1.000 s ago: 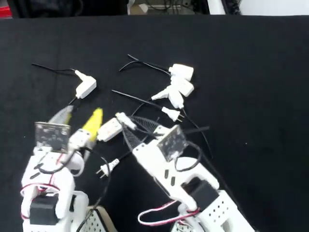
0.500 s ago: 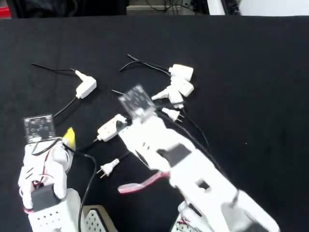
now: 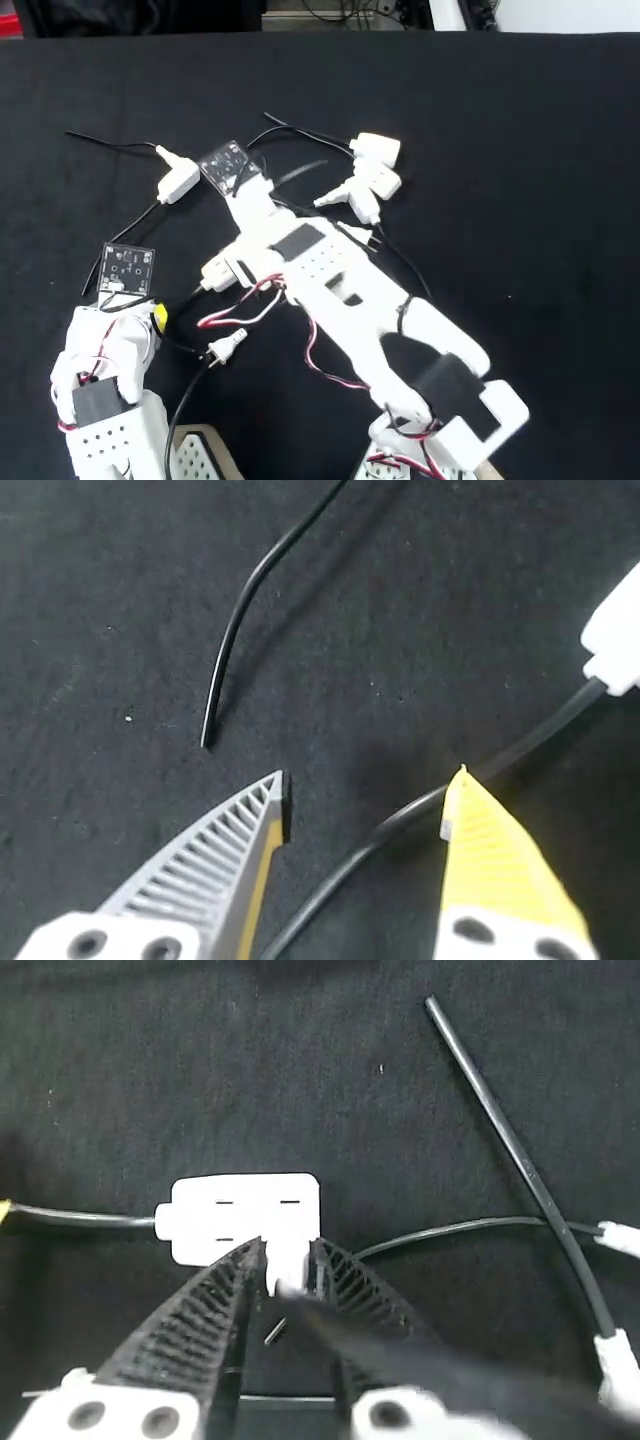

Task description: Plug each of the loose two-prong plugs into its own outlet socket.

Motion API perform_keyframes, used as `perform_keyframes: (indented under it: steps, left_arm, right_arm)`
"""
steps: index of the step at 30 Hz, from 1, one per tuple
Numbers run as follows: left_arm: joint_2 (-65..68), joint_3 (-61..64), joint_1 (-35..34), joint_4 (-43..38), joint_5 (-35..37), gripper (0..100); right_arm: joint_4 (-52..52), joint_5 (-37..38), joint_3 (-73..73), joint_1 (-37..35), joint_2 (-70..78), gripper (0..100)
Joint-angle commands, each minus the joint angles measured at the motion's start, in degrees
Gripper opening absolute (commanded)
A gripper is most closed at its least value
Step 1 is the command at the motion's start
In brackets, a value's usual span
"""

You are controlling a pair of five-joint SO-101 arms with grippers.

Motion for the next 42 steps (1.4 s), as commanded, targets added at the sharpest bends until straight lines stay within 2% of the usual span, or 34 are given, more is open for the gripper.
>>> perform_keyframes:
  steps: [1, 32, 42]
  left_arm:
    - [-0.3, 1.1, -0.3, 0.4, -0.6, 26]
    - [-0.3, 1.1, -0.3, 0.4, -0.6, 26]
    - [-0.3, 1.1, -0.3, 0.4, -0.6, 26]
  right_arm:
    - [-0.1, -0.4, -3.2, 1.0, 0.5, 1.2]
    - [-0.3, -0.3, -3.0, 0.6, 1.2, 1.2]
    - [0.3, -0.2, -6.1, -0.1, 8.0, 1.2]
